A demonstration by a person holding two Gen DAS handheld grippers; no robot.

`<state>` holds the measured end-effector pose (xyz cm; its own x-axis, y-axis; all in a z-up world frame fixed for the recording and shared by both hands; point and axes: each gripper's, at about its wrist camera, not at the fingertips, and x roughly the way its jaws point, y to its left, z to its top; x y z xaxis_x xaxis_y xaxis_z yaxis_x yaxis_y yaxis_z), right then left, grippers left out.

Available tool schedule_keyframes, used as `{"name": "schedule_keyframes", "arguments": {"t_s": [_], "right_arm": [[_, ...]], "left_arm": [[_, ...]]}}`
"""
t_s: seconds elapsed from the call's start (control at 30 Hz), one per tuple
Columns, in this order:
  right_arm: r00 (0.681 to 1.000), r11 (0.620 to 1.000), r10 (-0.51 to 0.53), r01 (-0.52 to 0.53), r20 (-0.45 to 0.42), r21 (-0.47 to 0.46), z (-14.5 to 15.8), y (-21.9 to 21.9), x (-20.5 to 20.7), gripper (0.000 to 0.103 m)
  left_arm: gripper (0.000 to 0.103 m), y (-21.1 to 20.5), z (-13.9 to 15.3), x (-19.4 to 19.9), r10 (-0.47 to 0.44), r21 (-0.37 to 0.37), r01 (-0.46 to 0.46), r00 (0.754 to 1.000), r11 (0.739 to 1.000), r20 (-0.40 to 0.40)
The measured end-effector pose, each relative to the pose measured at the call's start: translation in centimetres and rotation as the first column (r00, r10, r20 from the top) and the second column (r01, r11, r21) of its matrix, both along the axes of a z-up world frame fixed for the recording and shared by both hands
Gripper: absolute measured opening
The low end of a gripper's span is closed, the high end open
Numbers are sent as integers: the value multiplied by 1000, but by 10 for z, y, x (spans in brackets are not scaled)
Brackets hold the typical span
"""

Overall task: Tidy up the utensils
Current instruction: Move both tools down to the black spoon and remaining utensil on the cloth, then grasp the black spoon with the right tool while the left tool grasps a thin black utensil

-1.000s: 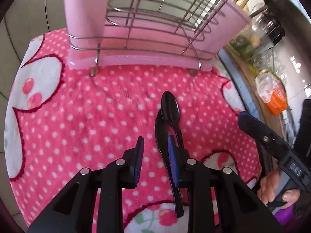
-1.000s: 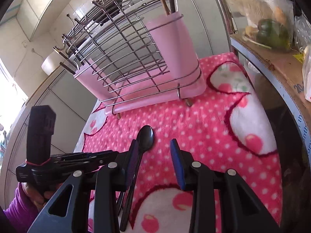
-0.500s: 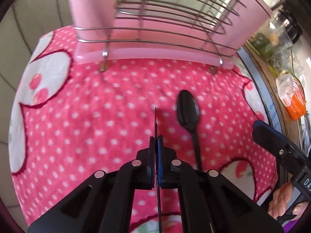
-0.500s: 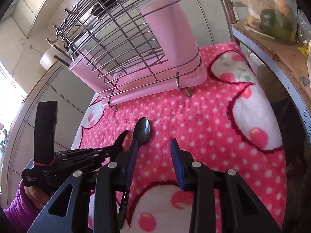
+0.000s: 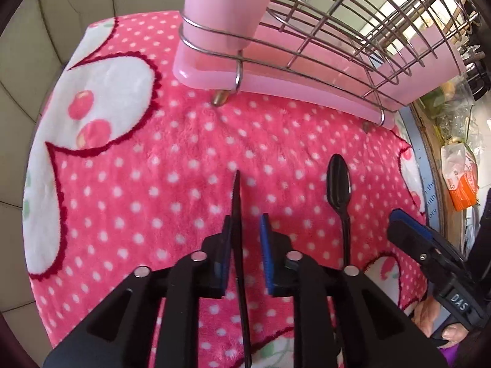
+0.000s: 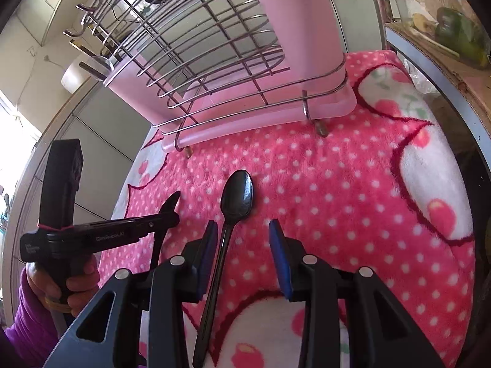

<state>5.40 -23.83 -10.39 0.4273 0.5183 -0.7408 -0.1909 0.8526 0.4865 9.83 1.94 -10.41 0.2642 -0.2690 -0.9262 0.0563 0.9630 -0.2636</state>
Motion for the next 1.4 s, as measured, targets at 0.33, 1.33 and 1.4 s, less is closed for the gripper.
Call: {"name": "schedule_keyframes", "arguments": {"t_s": [0.33,1.33,1.4], "right_arm": [[980,998,46,-38,-192,43,-22,8,53,35],[998,1000,-20,19,68,3,30,11,33,1],[989,999,-46,48,141,-11,47,6,26,1]], "left_arm": [[23,-7,-2,27,-6,38,8,999,999,-54],[1,-5,40,4,19,-7,-18,980,1000,199],[1,1,61,-4,44,-30,-37,962,999,268]]}}
